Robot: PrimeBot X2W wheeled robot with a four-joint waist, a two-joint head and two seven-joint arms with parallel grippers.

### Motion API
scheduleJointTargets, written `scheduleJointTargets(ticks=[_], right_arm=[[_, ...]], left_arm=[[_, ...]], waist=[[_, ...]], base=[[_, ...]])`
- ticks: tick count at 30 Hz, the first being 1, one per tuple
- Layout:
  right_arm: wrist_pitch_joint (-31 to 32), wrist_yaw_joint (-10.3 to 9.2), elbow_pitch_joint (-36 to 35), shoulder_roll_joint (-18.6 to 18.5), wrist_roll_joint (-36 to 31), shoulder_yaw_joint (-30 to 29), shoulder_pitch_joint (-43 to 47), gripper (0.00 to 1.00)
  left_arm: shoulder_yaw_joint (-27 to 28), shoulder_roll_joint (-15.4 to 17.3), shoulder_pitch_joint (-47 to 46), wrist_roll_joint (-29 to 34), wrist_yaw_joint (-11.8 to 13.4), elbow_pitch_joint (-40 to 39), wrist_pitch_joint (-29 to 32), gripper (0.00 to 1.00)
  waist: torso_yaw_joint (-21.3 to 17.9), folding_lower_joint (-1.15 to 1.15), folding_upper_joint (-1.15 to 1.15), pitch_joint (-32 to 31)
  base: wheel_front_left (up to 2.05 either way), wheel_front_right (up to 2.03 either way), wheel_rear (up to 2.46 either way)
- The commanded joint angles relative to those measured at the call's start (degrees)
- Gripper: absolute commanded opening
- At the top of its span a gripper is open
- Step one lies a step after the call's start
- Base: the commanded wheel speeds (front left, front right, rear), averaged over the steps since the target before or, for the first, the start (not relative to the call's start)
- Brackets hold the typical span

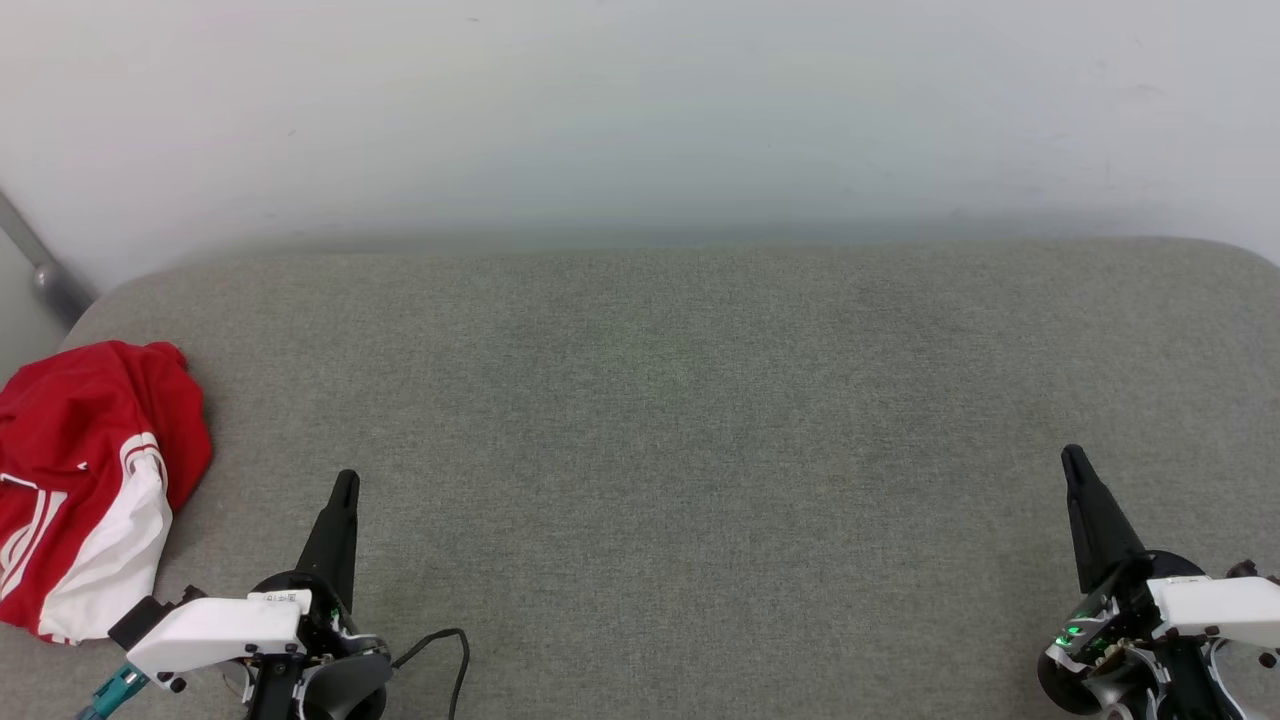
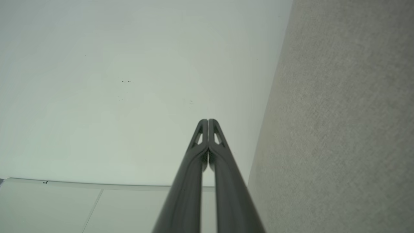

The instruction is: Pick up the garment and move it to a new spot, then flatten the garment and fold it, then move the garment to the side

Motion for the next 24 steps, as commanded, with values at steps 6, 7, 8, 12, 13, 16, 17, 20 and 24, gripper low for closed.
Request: scheduleJointTargets(ticks=[6, 7, 8, 12, 13, 16, 17, 20, 24], right_arm=[[0.06, -0.02, 0.07, 0.24, -0.29, -0.01, -0.79, 0.00], [0.06, -0.02, 0.07, 0.24, -0.29, -0.01, -0.79, 0.00], [0.06, -0.02, 0.07, 0.24, -0.29, 0.00, -0.79, 0.00], [0.06, -0.02, 0.07, 0.24, -0.29, 0.00, -0.79, 0.00], [0.06, -0.02, 0.07, 0.24, -0.29, 0.00, -0.79, 0.00], [0.06, -0.02, 0.07, 0.24, -0.28, 0.00, -0.79, 0.00], [0.05, -0.02, 0.07, 0.24, -0.28, 0.01, -0.79, 0.00], [0.05, -0.02, 0.07, 0.24, -0.28, 0.01, -0.79, 0.00], [0.05, -0.02, 0.07, 0.24, -0.28, 0.01, -0.79, 0.00]], left_arm=[[0.20, -0.11, -0.45, 0.12, -0.16, 0.02, 0.14, 0.00], [0.20, -0.11, -0.45, 0.12, -0.16, 0.02, 0.14, 0.00], [0.20, -0.11, -0.45, 0.12, -0.16, 0.02, 0.14, 0.00], [0.19, -0.11, -0.45, 0.11, -0.16, 0.02, 0.13, 0.00], [0.19, -0.10, -0.45, 0.11, -0.16, 0.02, 0.13, 0.00], [0.18, -0.10, -0.45, 0.11, -0.16, 0.02, 0.13, 0.00], [0.18, -0.10, -0.45, 0.11, -0.16, 0.02, 0.13, 0.00], [0.18, -0.10, -0.45, 0.11, -0.16, 0.02, 0.12, 0.00], [0.18, -0.10, -0.45, 0.10, -0.16, 0.02, 0.12, 0.00]], waist=[[0.00, 0.00, 0.00, 0.00], [0.00, 0.00, 0.00, 0.00], [0.00, 0.00, 0.00, 0.00], [0.00, 0.00, 0.00, 0.00], [0.00, 0.00, 0.00, 0.00], [0.00, 0.00, 0.00, 0.00], [0.00, 0.00, 0.00, 0.00], [0.00, 0.00, 0.00, 0.00], [0.00, 0.00, 0.00, 0.00]], base=[[0.00, 0.00, 0.00], [0.00, 0.00, 0.00], [0.00, 0.00, 0.00], [0.00, 0.00, 0.00], [0.00, 0.00, 0.00], [0.00, 0.00, 0.00], [0.00, 0.00, 0.00], [0.00, 0.00, 0.00], [0.00, 0.00, 0.00]])
